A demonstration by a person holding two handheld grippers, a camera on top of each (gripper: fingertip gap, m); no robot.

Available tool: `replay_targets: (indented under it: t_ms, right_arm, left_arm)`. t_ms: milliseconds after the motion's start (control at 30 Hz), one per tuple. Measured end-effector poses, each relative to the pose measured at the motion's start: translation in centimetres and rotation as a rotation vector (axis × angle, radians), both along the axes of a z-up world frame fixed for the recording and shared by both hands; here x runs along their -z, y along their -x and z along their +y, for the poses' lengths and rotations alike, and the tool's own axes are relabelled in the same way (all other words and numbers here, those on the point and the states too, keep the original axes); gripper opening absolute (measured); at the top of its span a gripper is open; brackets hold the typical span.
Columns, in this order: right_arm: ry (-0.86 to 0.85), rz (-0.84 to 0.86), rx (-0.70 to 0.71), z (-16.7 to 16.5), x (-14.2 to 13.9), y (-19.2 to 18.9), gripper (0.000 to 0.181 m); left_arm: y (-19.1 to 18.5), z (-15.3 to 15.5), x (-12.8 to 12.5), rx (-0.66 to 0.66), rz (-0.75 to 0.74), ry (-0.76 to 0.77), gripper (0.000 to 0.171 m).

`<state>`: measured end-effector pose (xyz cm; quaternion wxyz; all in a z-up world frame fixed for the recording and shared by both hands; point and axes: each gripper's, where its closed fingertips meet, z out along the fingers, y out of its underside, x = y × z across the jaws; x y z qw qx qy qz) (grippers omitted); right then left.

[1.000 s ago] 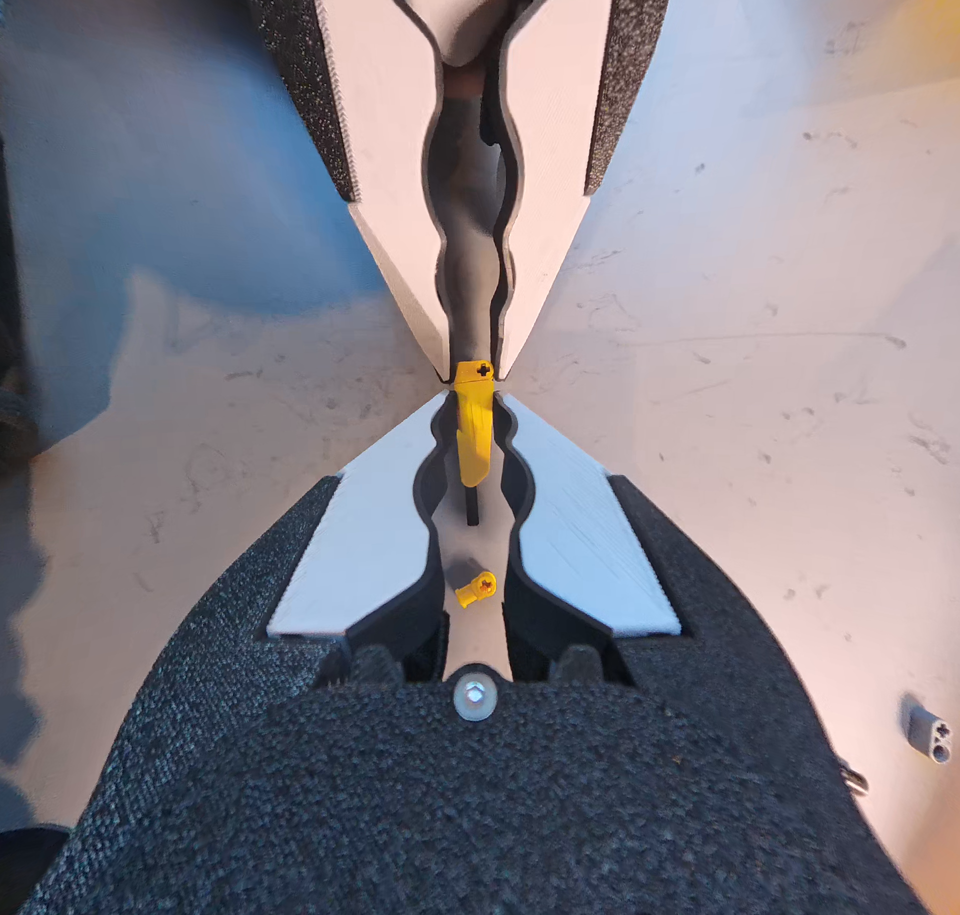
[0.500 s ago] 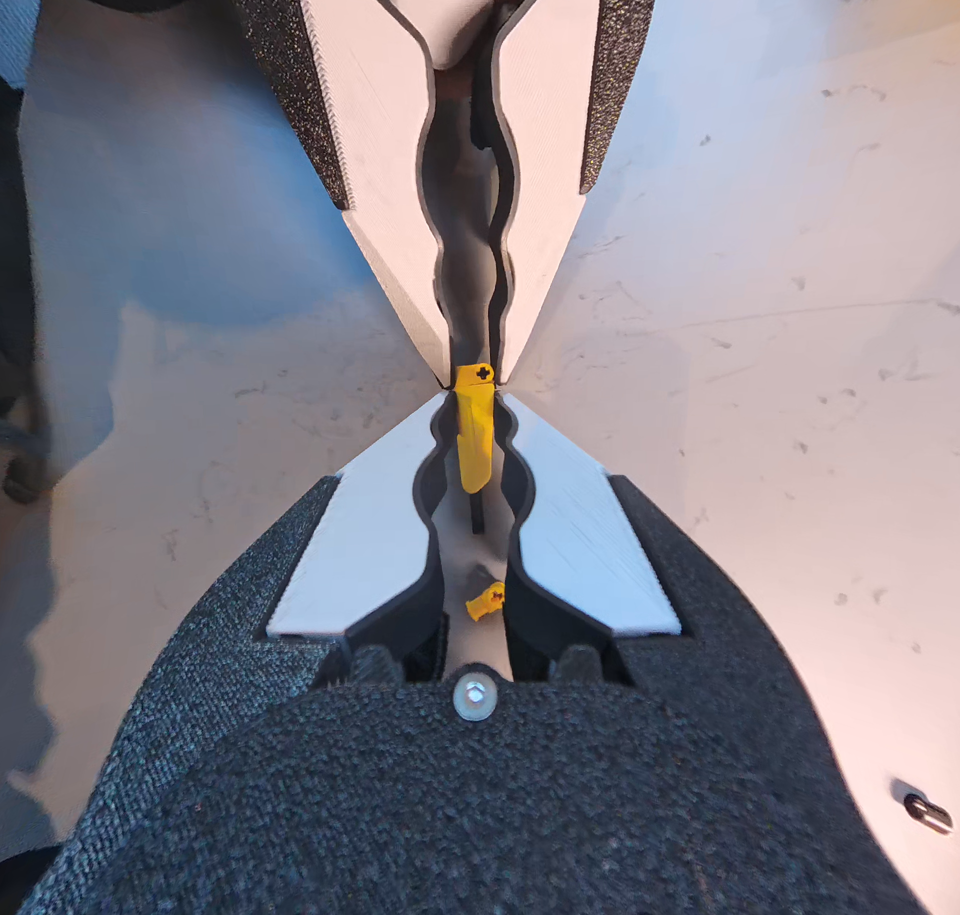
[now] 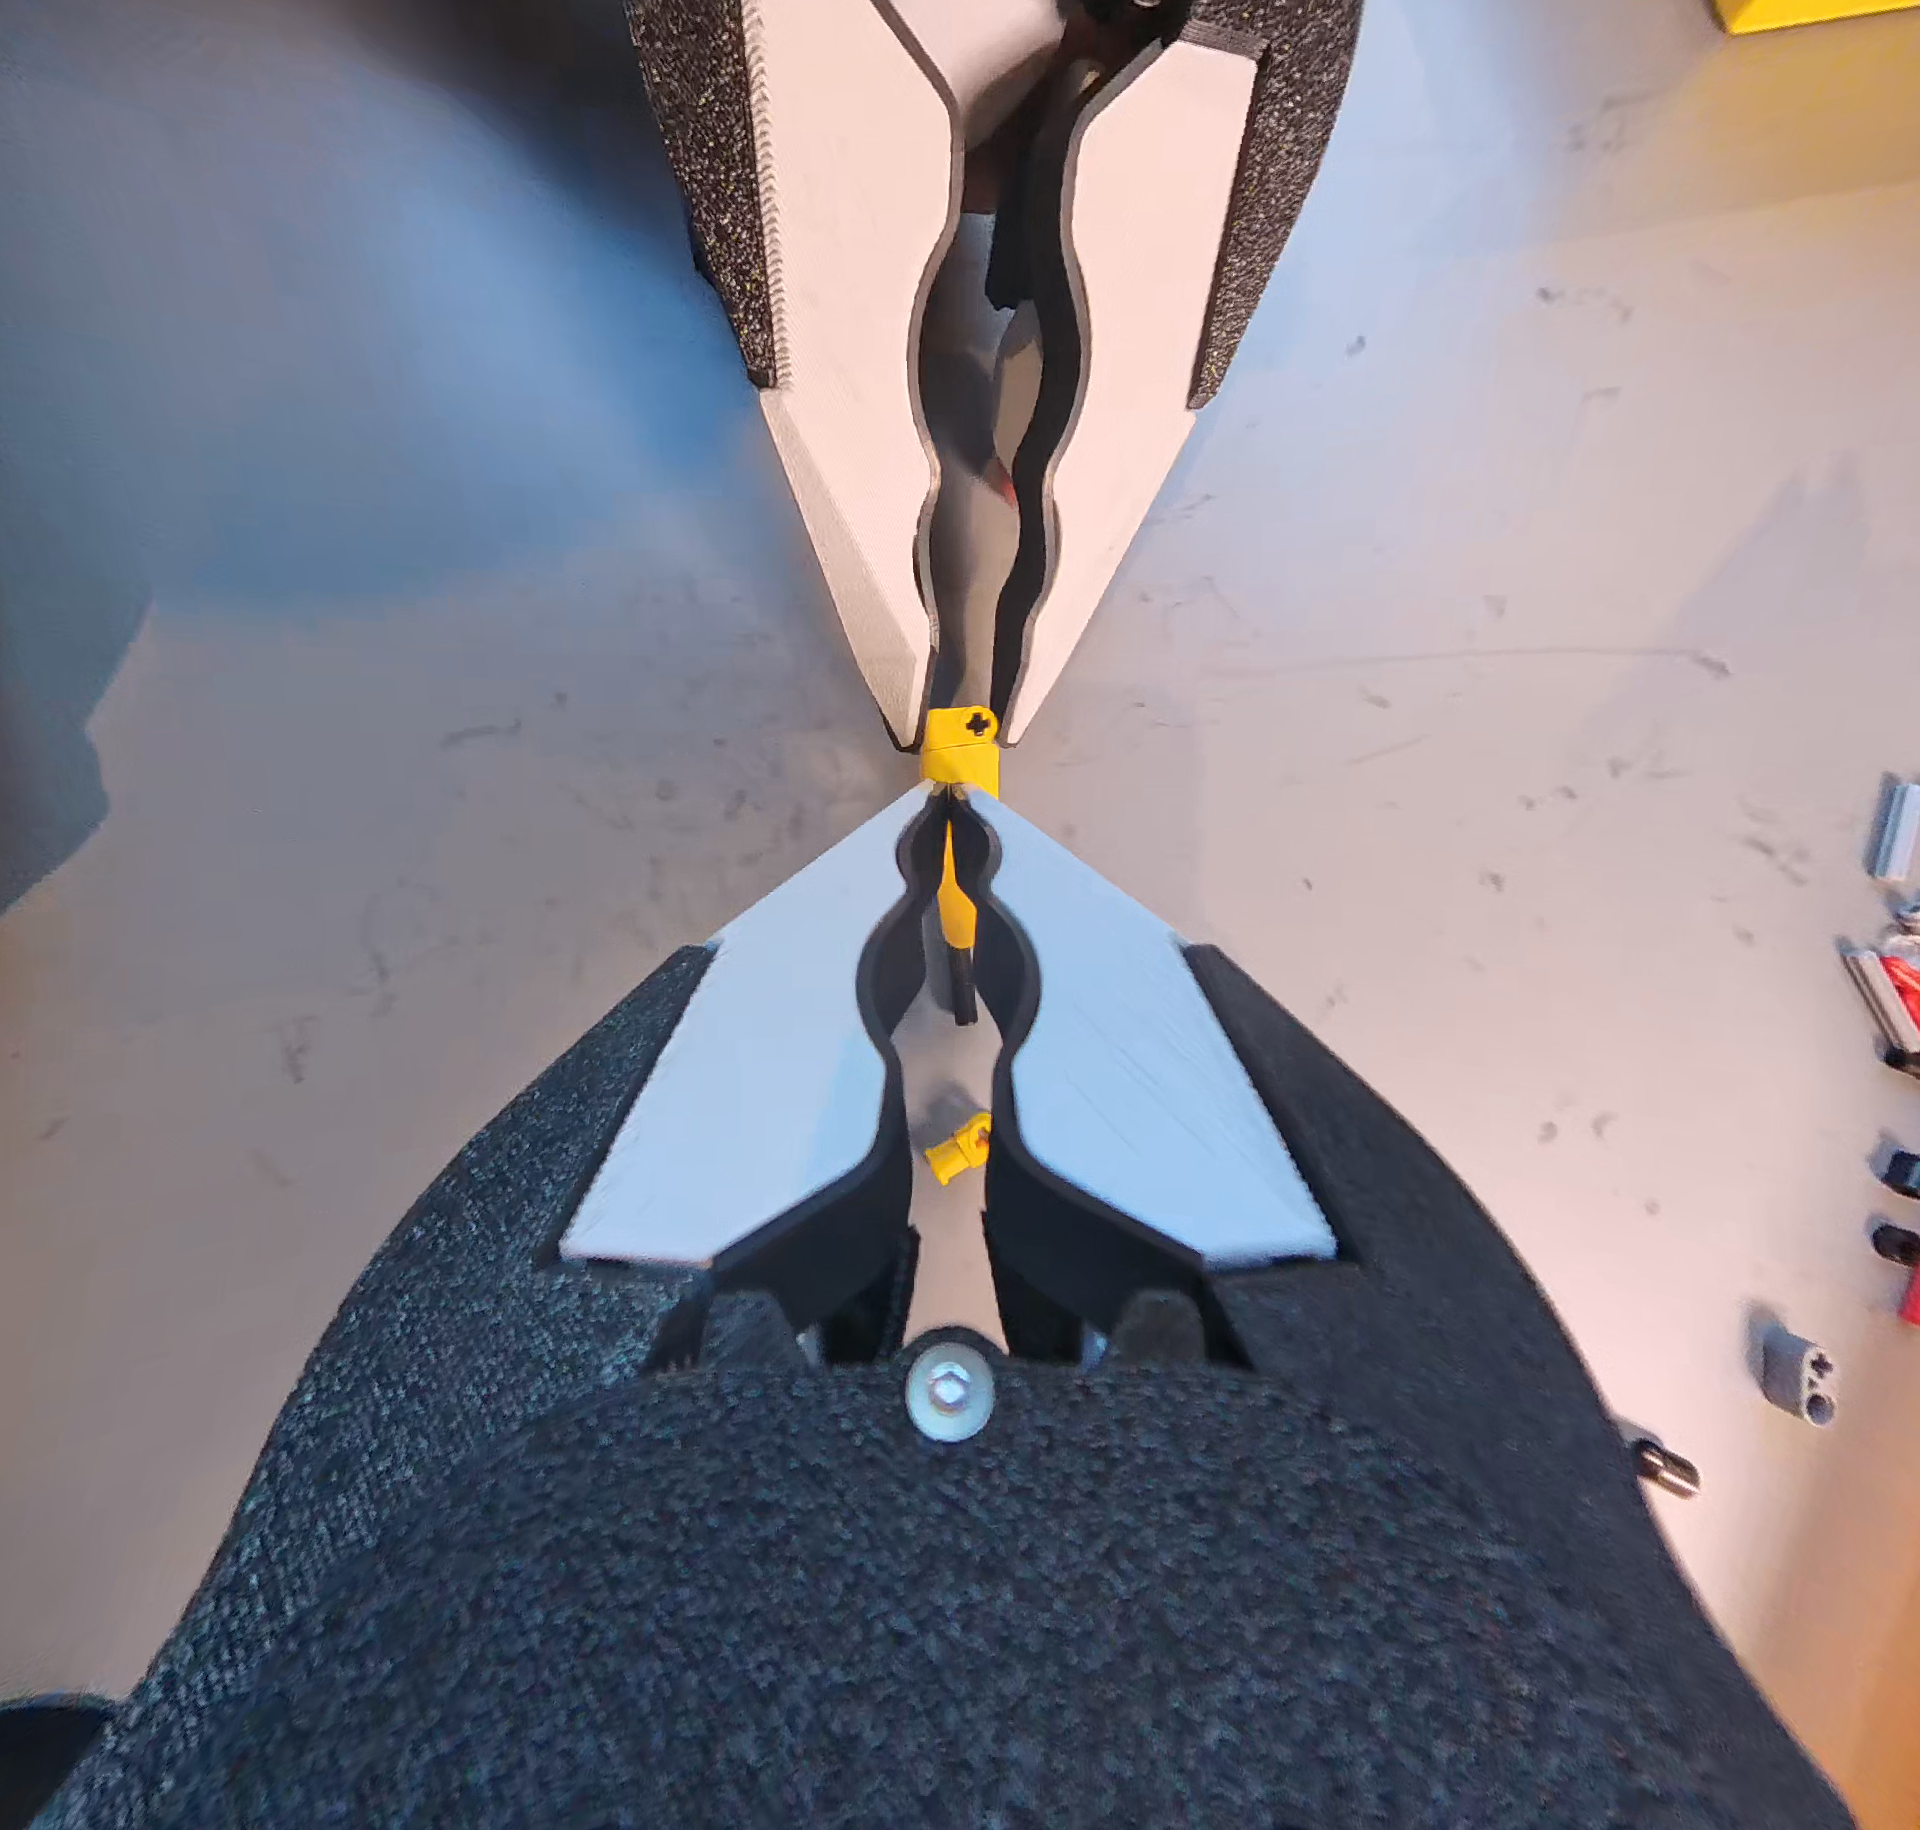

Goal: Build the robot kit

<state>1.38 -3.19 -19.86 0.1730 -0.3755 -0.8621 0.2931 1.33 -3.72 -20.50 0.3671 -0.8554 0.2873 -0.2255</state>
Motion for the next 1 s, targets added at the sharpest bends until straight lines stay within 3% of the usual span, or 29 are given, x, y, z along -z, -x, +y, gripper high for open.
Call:
replay_targets:
  t_ms: [233,467,600,667,800,1000]
  right_arm:
    - [-0.055,0.008,0.001,0.2,-0.2,0.3,0.016]
    - [-0.05,-0.027,0.008,0.3,0.8,0.1,0.012]
    - [-0.043,-0.037,0.005,0.3,1.0,0.1,0.012]
    - [-0.05,-0.035,0.002,0.2,1.0,0.2,0.012]
    - [-0.066,-0.024,0.01,0.5,1.0,0.2,0.014]
    - [-0.06,0.111,0.019,1.3,-1.2,0.1,0.02]
  left_arm:
    - [0.2,-0.1,0.1,0.003,0.051,-0.027,0.015]
    - [0.2,-0.1,0.2,0.016,0.088,-0.055,0.015]
    - [0.5,0.1,0.6,0.033,0.179,-0.113,0.026]
    - [0.2,0.0,0.8,0.049,0.192,-0.114,0.015]
    - [0.3,0.0,0.9,0.045,0.207,-0.111,0.015]
    - [1.7,0.2,0.8,-0.021,0.201,-0.109,0.015]
